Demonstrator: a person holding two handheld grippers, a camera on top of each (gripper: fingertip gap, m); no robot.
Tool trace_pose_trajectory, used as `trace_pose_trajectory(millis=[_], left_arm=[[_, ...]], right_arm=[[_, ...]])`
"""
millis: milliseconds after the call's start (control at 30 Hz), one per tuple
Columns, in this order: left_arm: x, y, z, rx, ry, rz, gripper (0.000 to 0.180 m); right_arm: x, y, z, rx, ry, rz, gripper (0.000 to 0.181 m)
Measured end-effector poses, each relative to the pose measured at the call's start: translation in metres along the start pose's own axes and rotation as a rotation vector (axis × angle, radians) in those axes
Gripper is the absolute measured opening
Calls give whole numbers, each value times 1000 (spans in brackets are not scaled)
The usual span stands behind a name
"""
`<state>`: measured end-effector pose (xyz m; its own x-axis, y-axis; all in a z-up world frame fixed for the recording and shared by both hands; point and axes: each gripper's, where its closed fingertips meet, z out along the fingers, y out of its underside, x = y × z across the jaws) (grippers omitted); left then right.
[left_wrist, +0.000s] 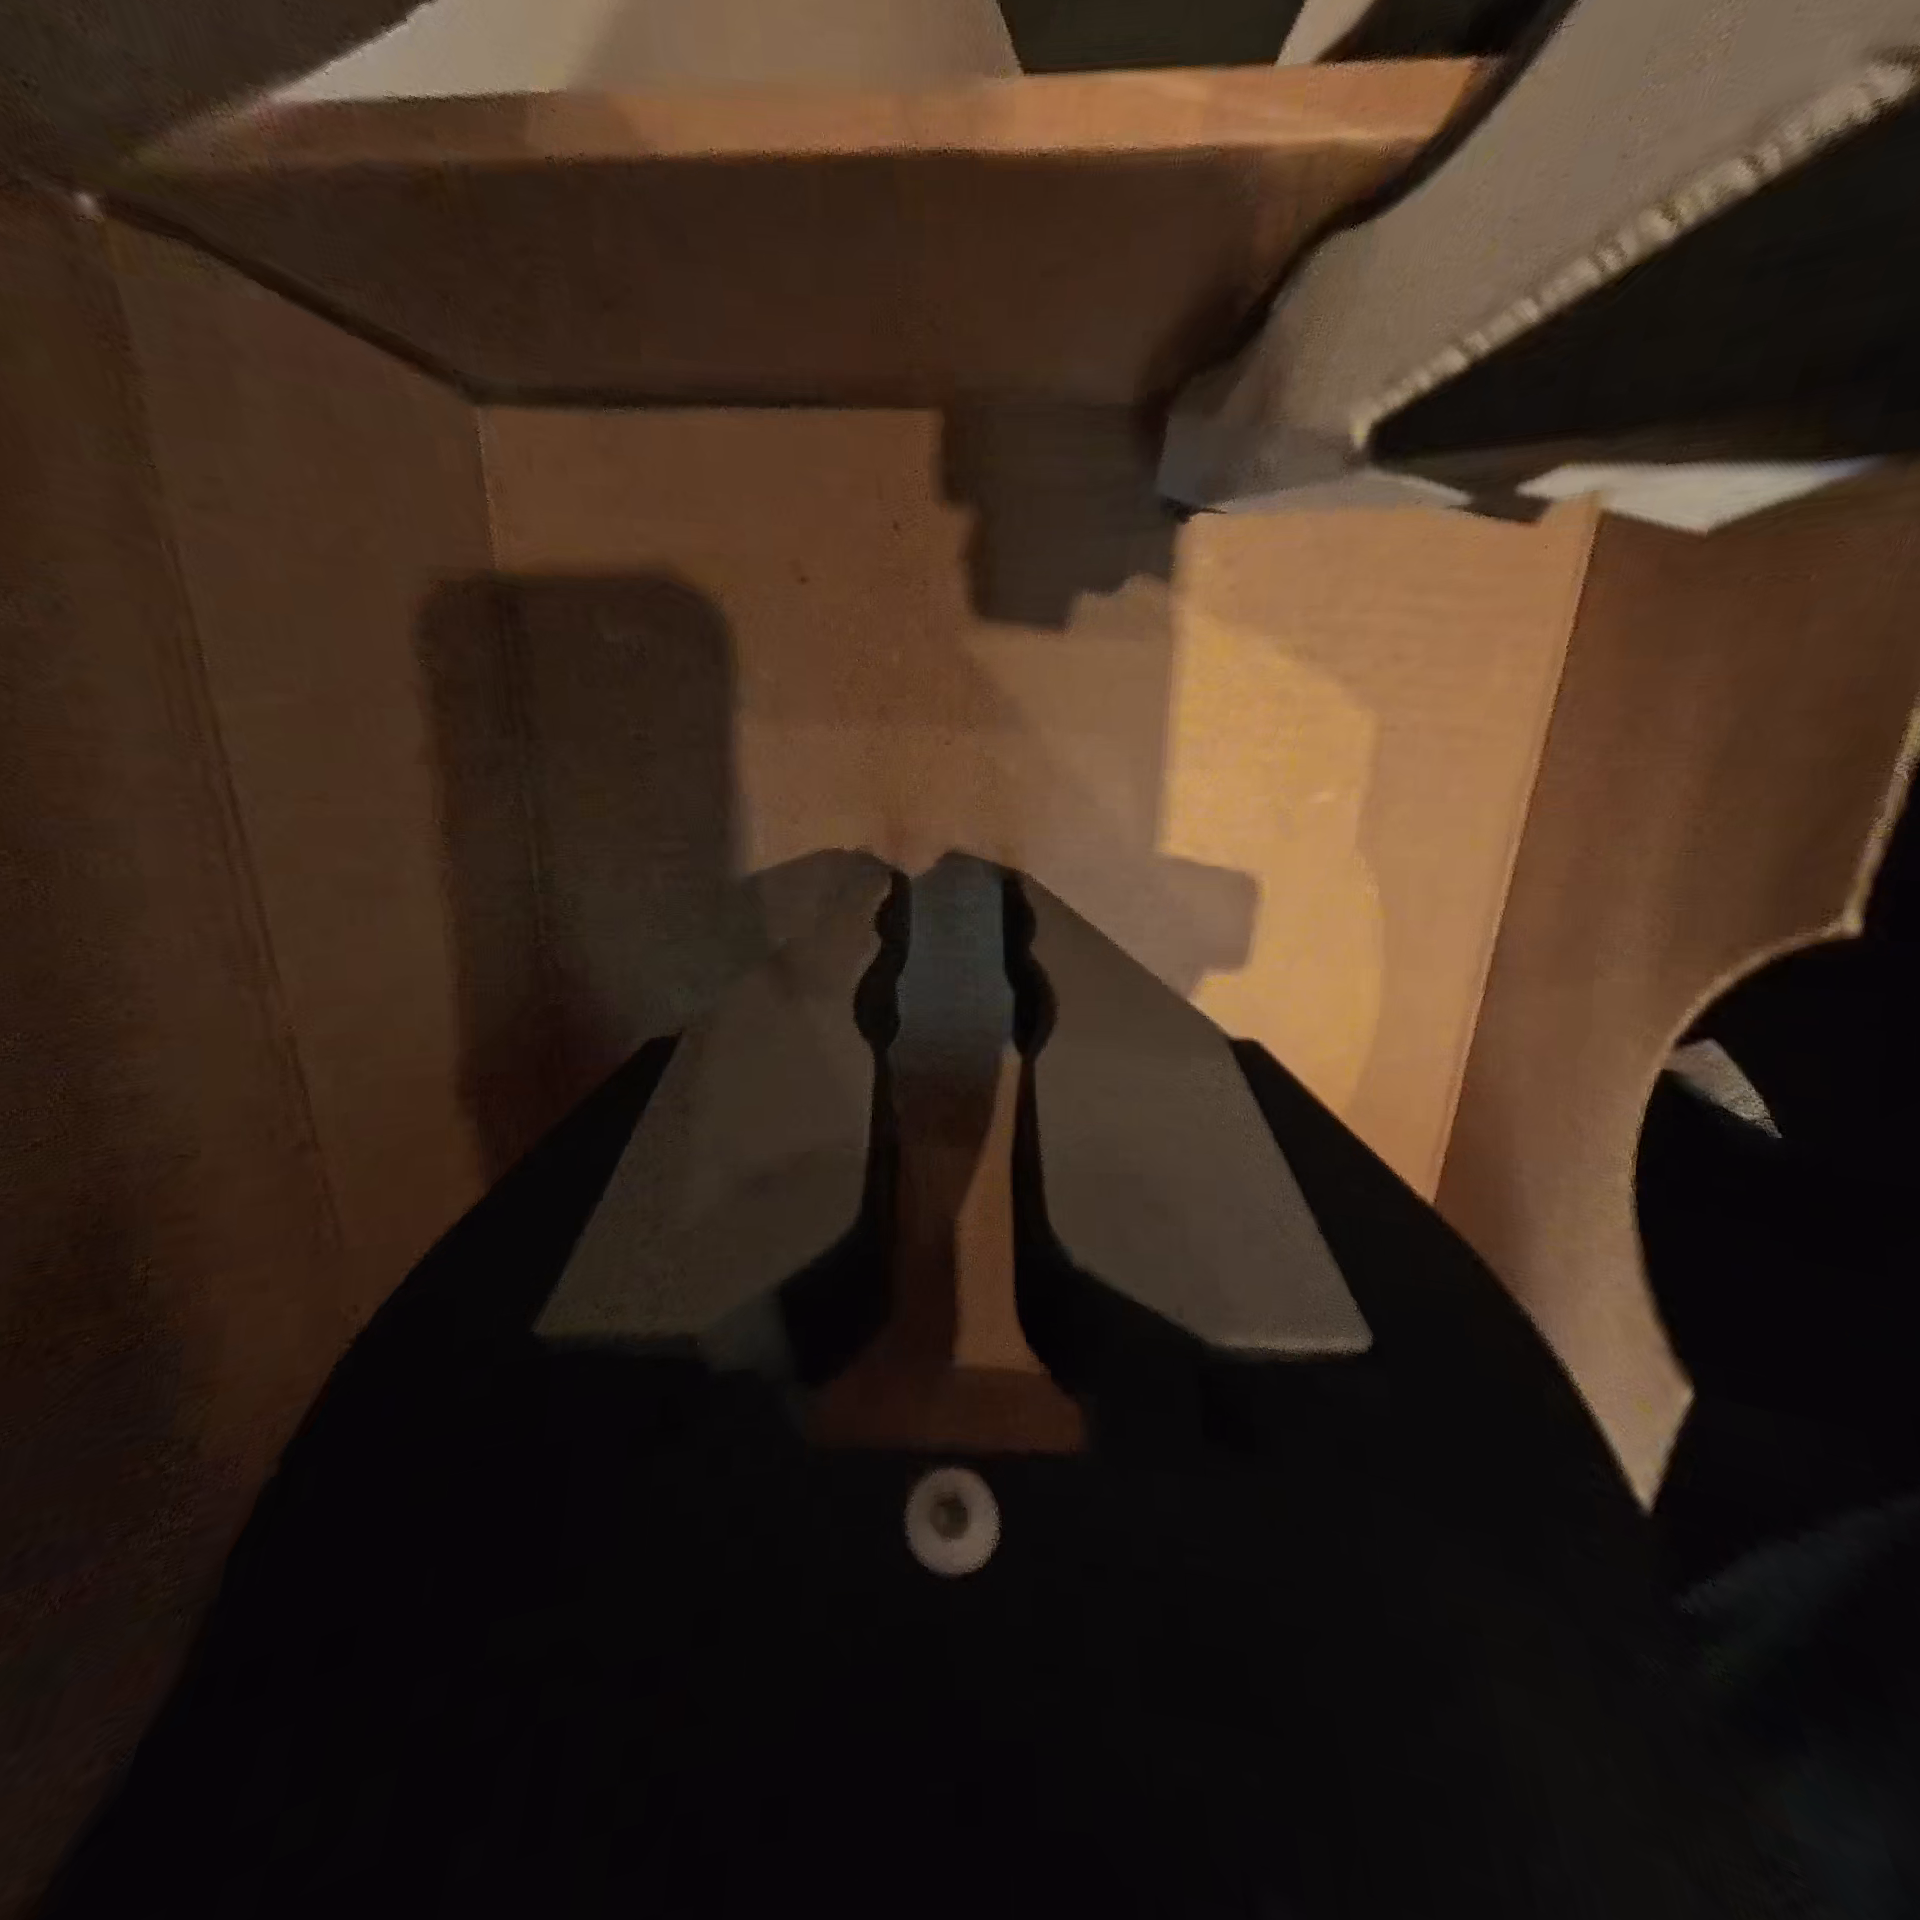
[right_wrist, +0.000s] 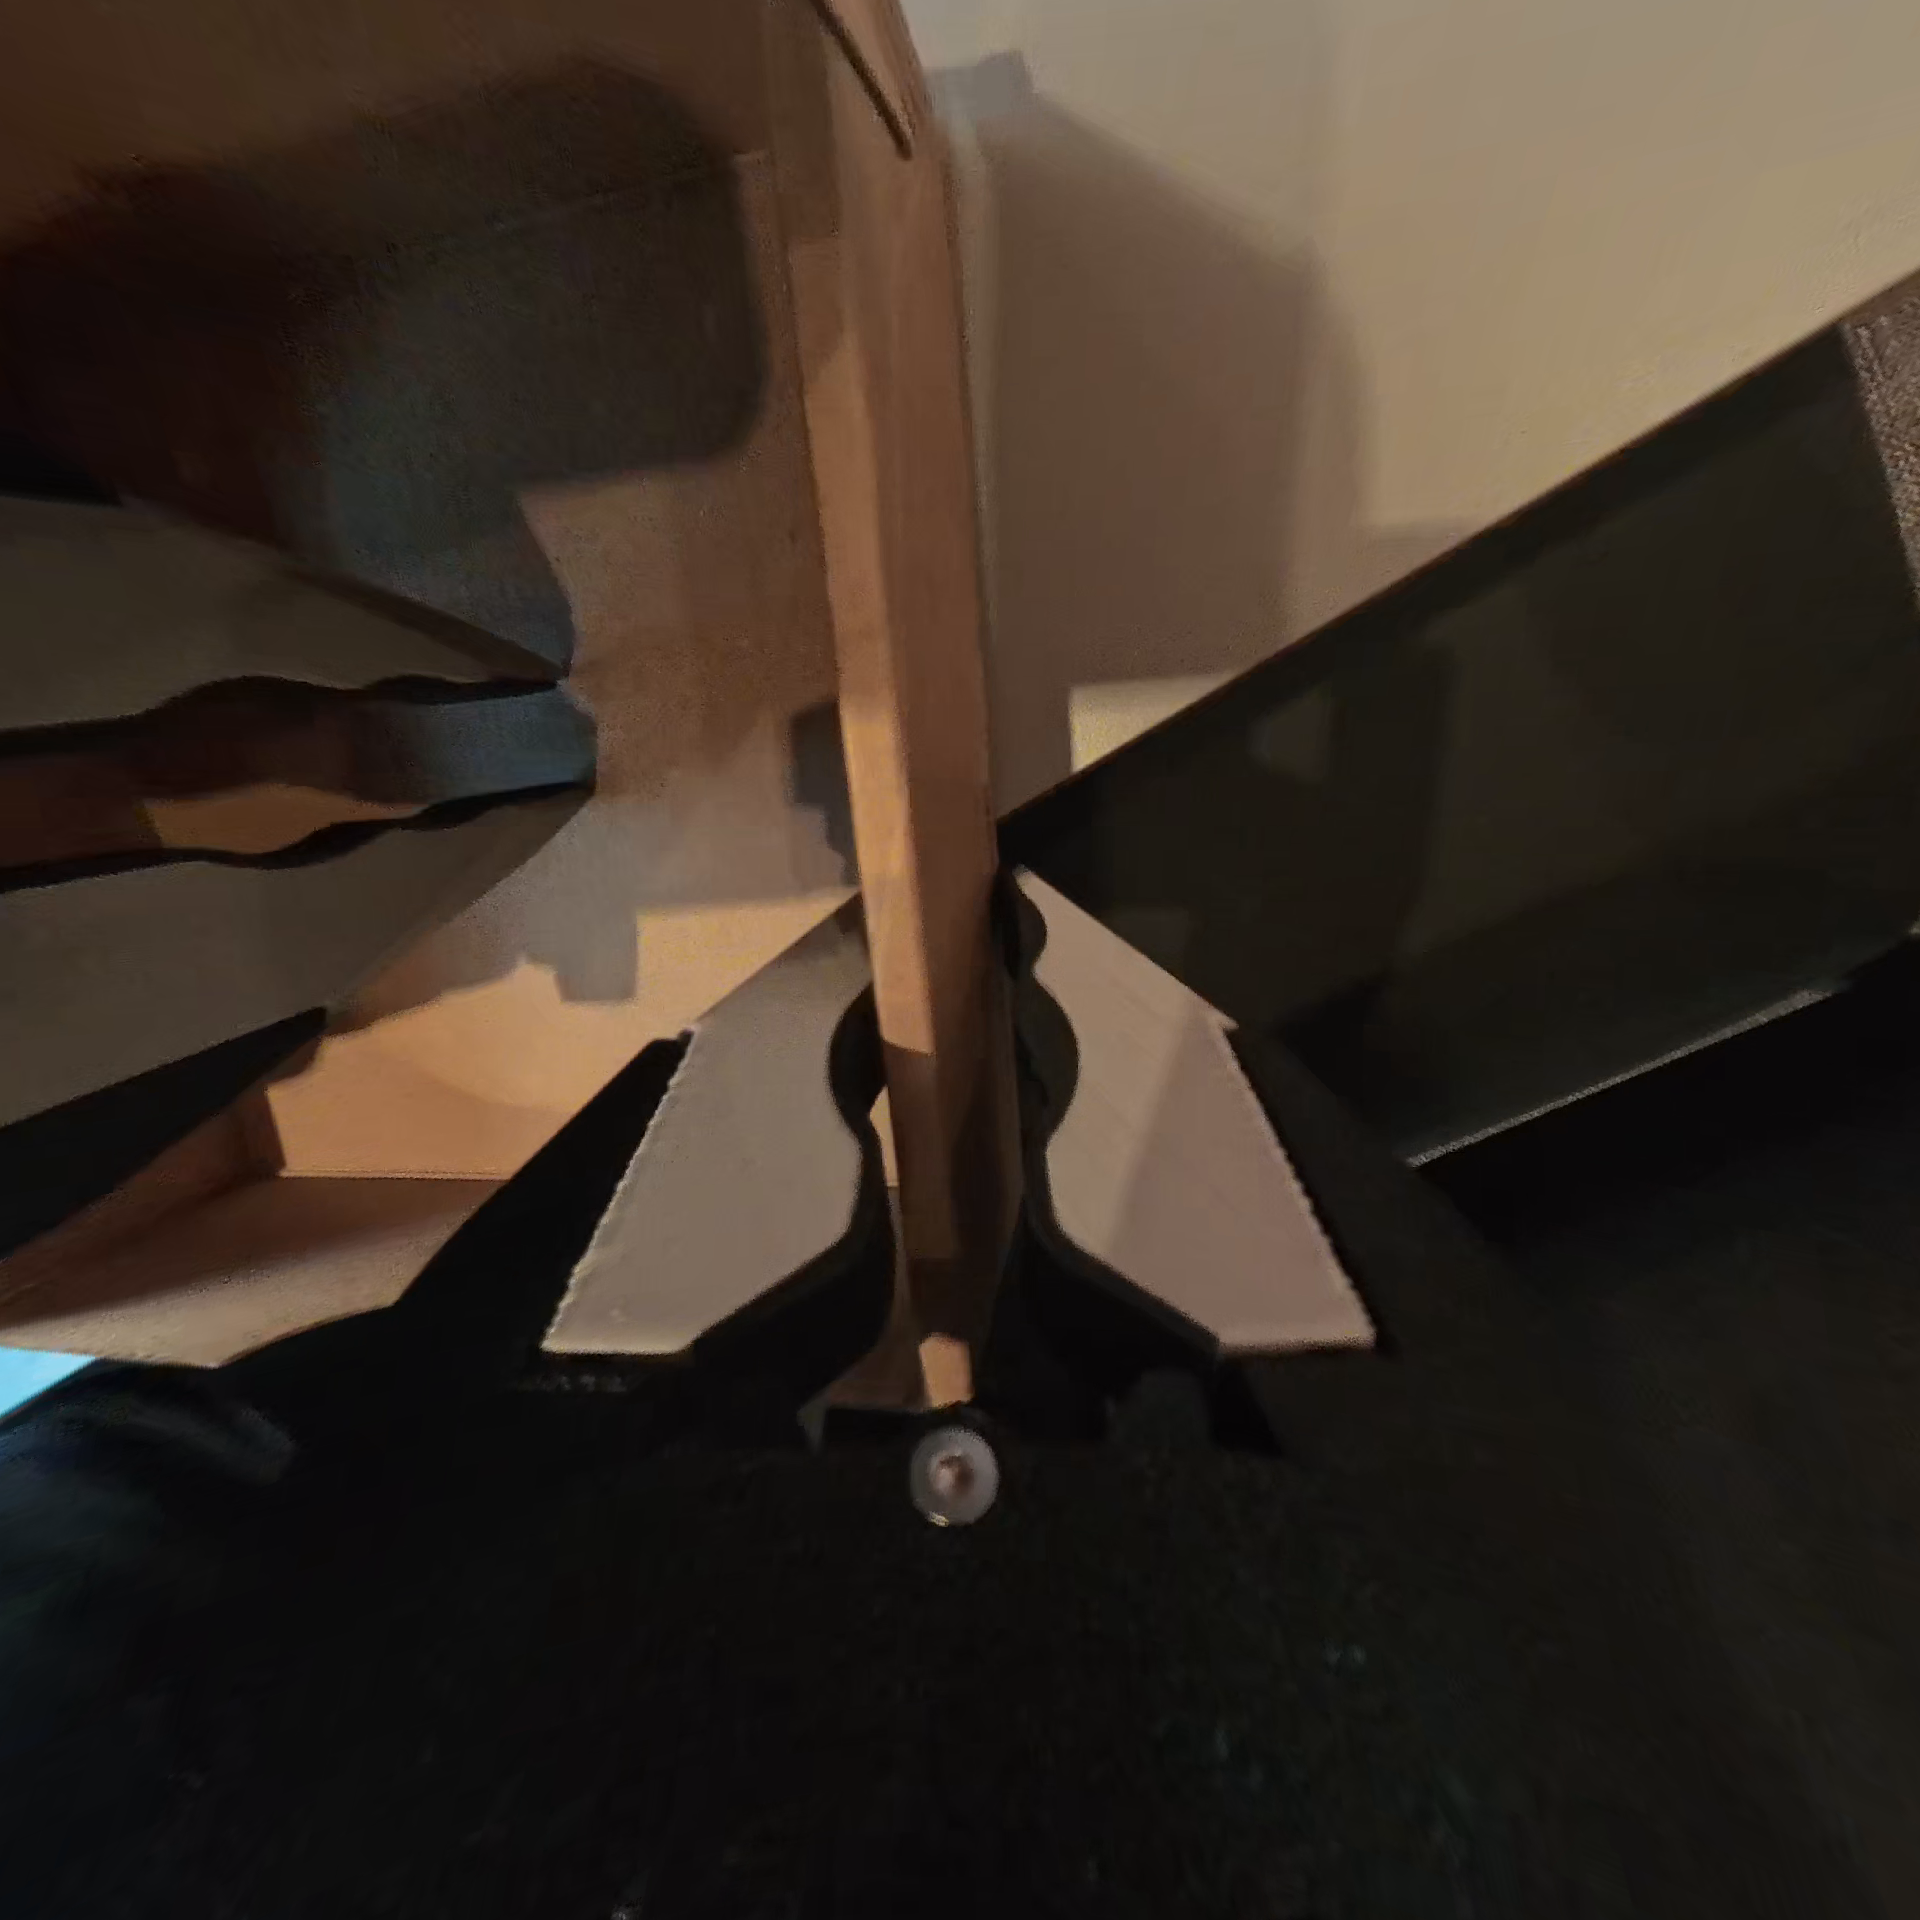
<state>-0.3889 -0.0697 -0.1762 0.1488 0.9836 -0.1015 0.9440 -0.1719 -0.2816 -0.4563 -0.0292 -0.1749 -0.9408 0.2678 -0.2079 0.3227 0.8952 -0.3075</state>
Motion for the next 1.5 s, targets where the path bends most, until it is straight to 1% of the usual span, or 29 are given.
trace_pose_trajectory(millis=[67, 100, 200, 233, 367, 500, 633, 733, 800, 867, 933, 1000, 1033, 1100, 1133, 1167, 1200, 1233, 1267, 1300, 1367, 1433, 1467, 1500], left_arm=[[2, -1, 1, 49, 25, -10, 13], [4, 0, 1, 58, 46, -9, 4], [3, -1, 2, 39, 61, 3, 3], [1, -1, 2, 22, 57, 18, 0], [1, -2, 2, 28, 78, 3, 0], [3, -2, 2, 48, 39, 20, 0], [5, -2, 1, 50, 43, -1, 0], [17, 1, -2, 7, 100, -5, 0], [24, 0, -3, 34, 98, 41, 0], [26, -2, -2, 67, 106, 27, 0], [27, -2, -2, 65, 122, 27, 0], [27, -3, -2, 60, 122, 37, 0], [26, -2, -2, 64, 121, 39, 0], [26, -3, -3, 74, 129, 32, 0], [26, -2, -4, 74, 133, 31, 0], [26, 0, -4, 60, 132, 44, 0], [26, 0, -2, 50, 121, 67, 0], [25, 2, -2, 36, 101, 86, 0], [24, 4, -2, 22, 71, 99, 0], [22, 3, -4, 28, 37, 95, 0], [23, -2, -10, 56, 12, 52, 0], [27, -5, -16, 61, 10, 0, 0], [27, -5, -19, 51, -5, -34, 13], [28, -5, -21, 40, -14, -73, 45]], right_arm=[[-1, -3, 2, 12, -41, -1, 16], [-3, -5, 3, 10, -61, -2, 18], [-4, -6, 5, -11, -110, -35, 18], [-4, -6, 5, -21, -137, -36, 19], [-4, -5, 4, -45, -220, -76, 18], [-4, -4, 3, -50, -292, -94, 19], [-8, -3, -2, -97, -347, -137, 22], [-10, 14, -6, -178, -337, -131, 24], [-10, 22, -11, -191, -288, -146, 27], [-13, 24, -16, -176, -328, -83, 32], [-14, 25, -16, -171, -417, 3, 37], [-18, 24, -18, -168, -501, 31, 44], [-20, 22, -22, -158, -557, 67, 51], [-22, 14, -31, -137, -708, 223, 63], [-19, 11, -36, -120, -768, 299, 65], [-15, 7, -43, -81, -814, 340, 50], [-12, 2, -52, -23, -843, 331, 29], [-5, -1, -58, 30, -801, 279, 15], [3, -1, -62, 69, -707, 199, 24], [8, -2, -67, 90, -619, 117, 41], [12, -2, -80, 111, -447, -44, 61], [18, 2, -91, 101, -236, -195, 63], [23, 6, -95, 92, -123, -255, 64], [25, 10, -98, 84, -37, -296, 64]])
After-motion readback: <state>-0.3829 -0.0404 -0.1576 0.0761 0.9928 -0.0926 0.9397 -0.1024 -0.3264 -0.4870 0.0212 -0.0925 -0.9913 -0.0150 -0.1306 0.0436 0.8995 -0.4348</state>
